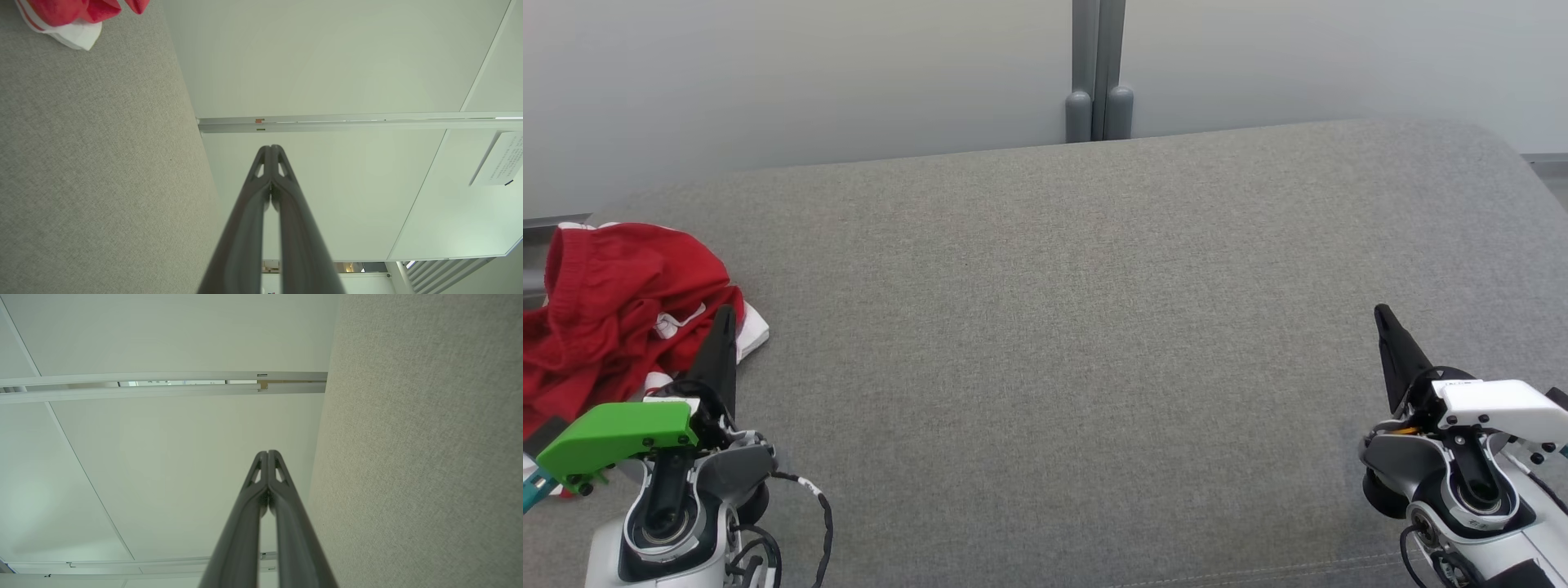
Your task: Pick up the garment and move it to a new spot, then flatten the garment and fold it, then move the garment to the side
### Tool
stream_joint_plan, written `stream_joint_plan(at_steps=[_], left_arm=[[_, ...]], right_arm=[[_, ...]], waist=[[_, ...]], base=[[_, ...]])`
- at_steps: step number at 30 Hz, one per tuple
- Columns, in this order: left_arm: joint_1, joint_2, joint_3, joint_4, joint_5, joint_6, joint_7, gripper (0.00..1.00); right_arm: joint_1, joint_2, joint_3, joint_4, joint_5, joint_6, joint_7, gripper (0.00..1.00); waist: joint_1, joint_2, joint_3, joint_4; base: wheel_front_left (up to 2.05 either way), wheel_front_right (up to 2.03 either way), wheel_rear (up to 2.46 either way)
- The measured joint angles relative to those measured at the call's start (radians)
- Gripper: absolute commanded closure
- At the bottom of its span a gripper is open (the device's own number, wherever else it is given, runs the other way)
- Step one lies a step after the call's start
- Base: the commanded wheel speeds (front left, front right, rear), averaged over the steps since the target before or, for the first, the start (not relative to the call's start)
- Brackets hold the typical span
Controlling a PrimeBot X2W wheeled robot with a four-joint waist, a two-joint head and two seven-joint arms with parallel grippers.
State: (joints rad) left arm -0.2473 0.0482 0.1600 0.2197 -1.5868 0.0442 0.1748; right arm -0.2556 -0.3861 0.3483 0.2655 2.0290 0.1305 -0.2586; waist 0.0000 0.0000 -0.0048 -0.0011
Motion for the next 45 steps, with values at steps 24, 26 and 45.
stream_joint_plan(at_steps=[24, 26, 45], left_arm=[[0.047, -0.007, -0.026, 0.033, 0.0, -0.009, -0.024, 0.0], [0.047, -0.007, -0.035, 0.028, 0.006, -0.014, -0.036, 0.0], [0.041, 0.003, -0.08, -0.063, 0.333, -0.052, -0.142, 0.0]], right_arm=[[0.046, 0.039, -0.012, 0.014, -0.042, 0.0, 0.001, 0.0], [0.047, 0.046, -0.02, 0.007, -0.069, 0.0, 0.001, 0.0], [0.057, 0.077, -0.124, -0.111, -0.59, 0.0, 0.001, 0.0]], waist=[[0.0, 0.0, 0.001, 0.0], [0.0, 0.0, 0.001, -0.001], [0.0, 0.0, 0.007, -0.008]], base=[[0.0, 0.0, 0.0], [0.0, 0.0, 0.0], [0.0, 0.0, 0.0]])
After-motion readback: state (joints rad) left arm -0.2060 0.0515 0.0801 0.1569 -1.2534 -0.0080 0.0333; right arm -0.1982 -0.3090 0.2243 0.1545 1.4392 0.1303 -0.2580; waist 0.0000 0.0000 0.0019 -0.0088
